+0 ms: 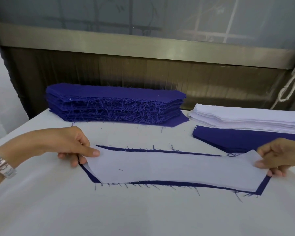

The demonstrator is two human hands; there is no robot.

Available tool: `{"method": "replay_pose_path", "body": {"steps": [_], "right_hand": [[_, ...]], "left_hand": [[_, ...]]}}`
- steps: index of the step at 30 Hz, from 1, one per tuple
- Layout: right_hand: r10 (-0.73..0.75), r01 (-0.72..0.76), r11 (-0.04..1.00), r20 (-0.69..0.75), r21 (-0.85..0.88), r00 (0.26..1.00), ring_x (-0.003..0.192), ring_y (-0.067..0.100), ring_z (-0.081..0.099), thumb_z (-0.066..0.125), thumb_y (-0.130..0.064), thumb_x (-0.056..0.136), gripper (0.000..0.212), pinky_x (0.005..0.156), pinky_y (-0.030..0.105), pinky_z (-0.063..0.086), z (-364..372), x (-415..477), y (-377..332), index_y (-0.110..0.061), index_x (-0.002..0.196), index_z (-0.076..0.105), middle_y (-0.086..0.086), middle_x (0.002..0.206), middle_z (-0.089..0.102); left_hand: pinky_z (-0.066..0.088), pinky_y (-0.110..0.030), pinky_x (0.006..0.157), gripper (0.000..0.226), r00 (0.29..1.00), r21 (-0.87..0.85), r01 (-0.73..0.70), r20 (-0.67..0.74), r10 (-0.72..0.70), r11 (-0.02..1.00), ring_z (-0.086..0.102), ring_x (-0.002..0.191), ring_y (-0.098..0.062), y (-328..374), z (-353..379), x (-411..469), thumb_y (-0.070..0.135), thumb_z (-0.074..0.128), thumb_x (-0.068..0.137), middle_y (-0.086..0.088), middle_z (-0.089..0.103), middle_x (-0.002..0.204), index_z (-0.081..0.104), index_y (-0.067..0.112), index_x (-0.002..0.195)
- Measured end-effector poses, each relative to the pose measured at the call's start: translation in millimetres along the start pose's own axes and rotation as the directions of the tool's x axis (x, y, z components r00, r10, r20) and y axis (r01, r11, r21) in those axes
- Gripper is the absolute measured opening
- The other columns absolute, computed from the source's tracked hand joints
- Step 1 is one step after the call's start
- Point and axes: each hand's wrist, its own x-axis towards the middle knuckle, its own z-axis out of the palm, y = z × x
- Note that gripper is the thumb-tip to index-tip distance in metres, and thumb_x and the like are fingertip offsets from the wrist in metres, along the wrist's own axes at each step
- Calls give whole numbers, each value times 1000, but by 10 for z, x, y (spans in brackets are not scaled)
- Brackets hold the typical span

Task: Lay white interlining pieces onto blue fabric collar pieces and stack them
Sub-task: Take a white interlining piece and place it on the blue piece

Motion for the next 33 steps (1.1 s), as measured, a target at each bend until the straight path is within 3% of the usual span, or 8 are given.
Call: {"method": "replay_pose_path", "body": {"steps": [16, 21, 25, 33], "right_hand": [[-78, 78, 997, 92, 10, 993, 63, 18, 67, 85, -41, 80, 33, 59, 26, 54, 6, -150, -123, -16, 98, 73, 19, 85, 74], [-101, 103, 994, 61, -28, 993, 59, 18, 63, 86, -41, 79, 30, 59, 26, 52, 24, -211, -118, -17, 93, 73, 19, 80, 73], [-81, 82, 993, 13, -81, 997, 55, 17, 60, 89, -46, 74, 35, 55, 24, 50, 69, -258, -166, -19, 88, 71, 19, 77, 72], [-73, 56, 980, -83, -191, 994, 48, 14, 57, 89, -57, 67, 45, 49, 21, 47, 102, -306, -197, -27, 90, 65, 18, 70, 71]], "left_hand": [[31, -17, 39, 56, 1000, 23, 17, -10, -16, 1000, 65, 52, -11, -30, -11, 56, 61, 82, 56, -12, 77, 79, 59, 12, 67], [31, -17, 38, 64, 999, 24, 25, -20, -25, 999, 65, 51, -11, -5, -1, 26, 70, 86, 40, -13, 77, 78, 58, 16, 60], [31, -17, 39, 56, 999, 24, 36, -33, -35, 999, 63, 51, -12, 29, 11, -24, 70, 86, 42, -13, 76, 75, 62, 20, 53], [40, -16, 52, 62, 981, 159, 136, -160, -111, 978, 63, 52, -3, 107, -8, -179, 75, 75, 42, 0, 75, 68, 72, 20, 72]]}}
